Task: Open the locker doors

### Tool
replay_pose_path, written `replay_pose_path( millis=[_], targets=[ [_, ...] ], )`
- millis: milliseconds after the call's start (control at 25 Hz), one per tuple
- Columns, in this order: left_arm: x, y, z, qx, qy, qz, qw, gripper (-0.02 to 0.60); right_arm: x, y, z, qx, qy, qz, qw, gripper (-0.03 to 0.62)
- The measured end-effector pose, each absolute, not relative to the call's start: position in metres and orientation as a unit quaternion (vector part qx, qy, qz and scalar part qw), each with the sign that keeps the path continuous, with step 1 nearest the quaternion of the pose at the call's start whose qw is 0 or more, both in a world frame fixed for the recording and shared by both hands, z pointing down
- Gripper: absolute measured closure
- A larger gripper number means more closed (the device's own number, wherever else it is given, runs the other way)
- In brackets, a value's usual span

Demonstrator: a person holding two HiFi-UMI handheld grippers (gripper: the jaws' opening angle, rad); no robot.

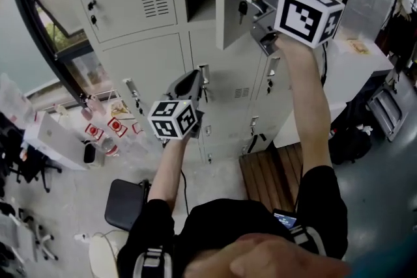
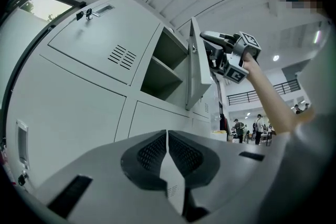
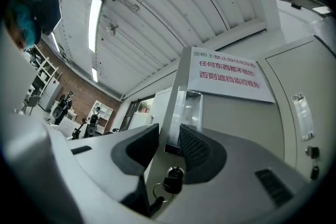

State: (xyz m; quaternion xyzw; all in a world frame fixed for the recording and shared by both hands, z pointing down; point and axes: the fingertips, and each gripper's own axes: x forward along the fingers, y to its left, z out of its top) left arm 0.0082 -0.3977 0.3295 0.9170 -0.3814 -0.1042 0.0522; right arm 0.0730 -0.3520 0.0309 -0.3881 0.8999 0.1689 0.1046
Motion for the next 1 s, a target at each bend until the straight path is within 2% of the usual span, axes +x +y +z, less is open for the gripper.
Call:
replay_pose_path(
  millis=[440,1000],
  targets=[
    [0.013,-0.391,0.323,0.902,-0.426,-0.066,0.004,0.571,0.117,-0.306,0.028,-0.313,0.930,0.153,0.114,0.459],
    [0.035,-0.376,0.325,0.904,-0.421,-0.069,0.016,0.571,0.167,-0.272,0.027,-0.241,0.954,0.138,0.114,0.459]
  ],
)
